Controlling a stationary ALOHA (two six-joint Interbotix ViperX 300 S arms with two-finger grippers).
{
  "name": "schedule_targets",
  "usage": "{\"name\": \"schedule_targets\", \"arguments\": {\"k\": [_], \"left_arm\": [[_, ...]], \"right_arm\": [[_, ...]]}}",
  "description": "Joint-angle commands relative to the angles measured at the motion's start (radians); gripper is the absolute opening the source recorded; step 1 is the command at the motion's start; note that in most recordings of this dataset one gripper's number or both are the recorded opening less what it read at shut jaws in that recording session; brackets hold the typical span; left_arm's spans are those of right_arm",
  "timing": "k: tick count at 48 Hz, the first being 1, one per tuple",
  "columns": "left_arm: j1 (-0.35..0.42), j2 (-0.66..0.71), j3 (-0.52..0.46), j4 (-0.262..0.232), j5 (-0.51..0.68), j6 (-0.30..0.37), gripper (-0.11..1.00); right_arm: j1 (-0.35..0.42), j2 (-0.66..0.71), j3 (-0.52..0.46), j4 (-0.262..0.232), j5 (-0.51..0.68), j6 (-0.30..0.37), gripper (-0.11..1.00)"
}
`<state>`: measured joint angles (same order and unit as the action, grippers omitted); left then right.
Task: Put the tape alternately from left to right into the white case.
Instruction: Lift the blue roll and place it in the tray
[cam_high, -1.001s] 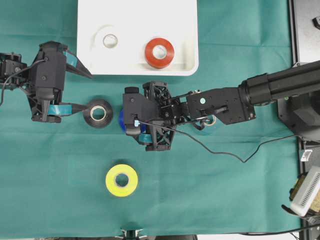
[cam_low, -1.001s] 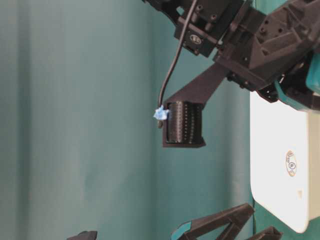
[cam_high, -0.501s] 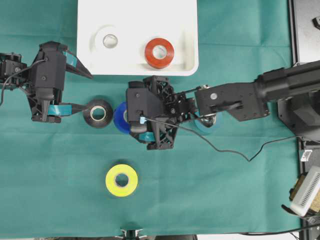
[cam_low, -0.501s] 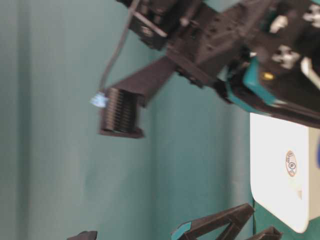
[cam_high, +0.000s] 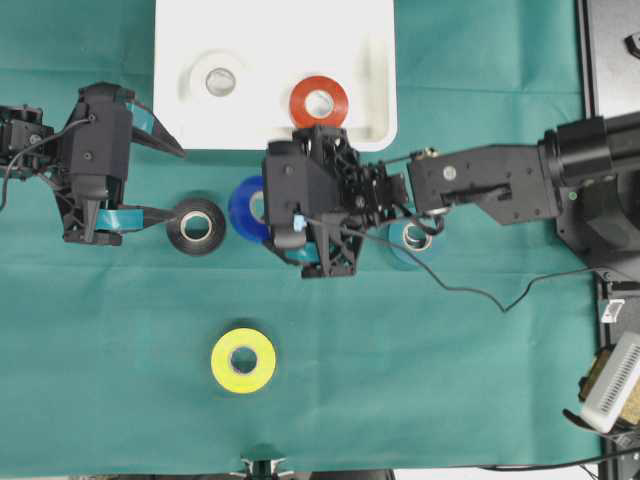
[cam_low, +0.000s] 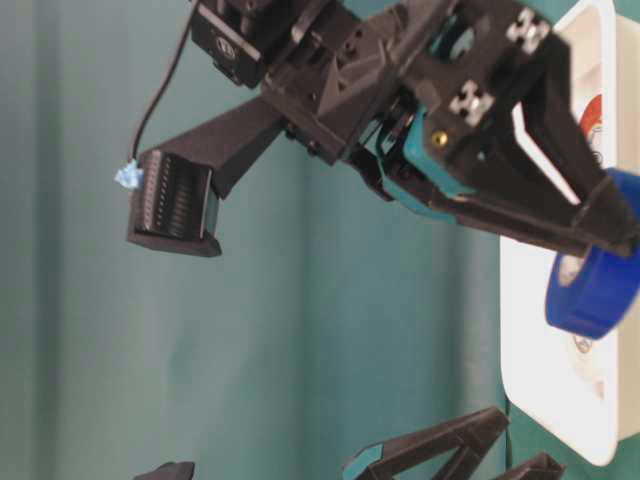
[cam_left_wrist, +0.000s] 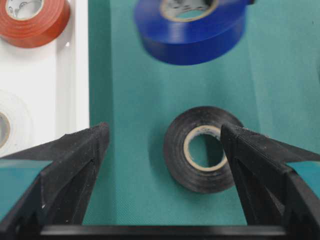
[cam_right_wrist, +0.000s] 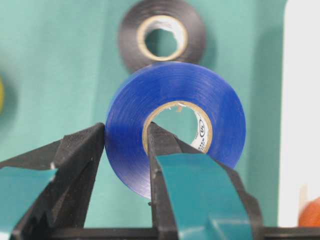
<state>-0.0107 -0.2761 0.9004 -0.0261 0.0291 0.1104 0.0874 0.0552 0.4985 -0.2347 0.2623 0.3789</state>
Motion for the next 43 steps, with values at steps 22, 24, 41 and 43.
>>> {"name": "schedule_targets", "arguments": {"k": [22, 24, 41, 43], "left_arm": [[-0.003, -0.02, 0.005, 0.002, -0.006, -0.002, 0.74], [-0.003, -0.02, 0.005, 0.002, -0.005, -0.002, 0.74], [-0.003, -0.02, 0.003, 0.002, -0.006, -0.002, 0.74], [-0.003, -0.02, 0.003, 0.0, -0.006, -0.002, 0.74]], "right_arm": [[-0.193, -0.103, 0.086, -0.035, -0.032, 0.002, -0.09], [-0.21, -0.106, 0.094, -0.035, -0.041, 0.002, -0.09], [-0.364, -0.109, 0.129, -0.055, -0.069, 0.0, -0.09], [-0.382, -0.109, 0.132, -0.06, -0.071, 0.0, -0.09]]}}
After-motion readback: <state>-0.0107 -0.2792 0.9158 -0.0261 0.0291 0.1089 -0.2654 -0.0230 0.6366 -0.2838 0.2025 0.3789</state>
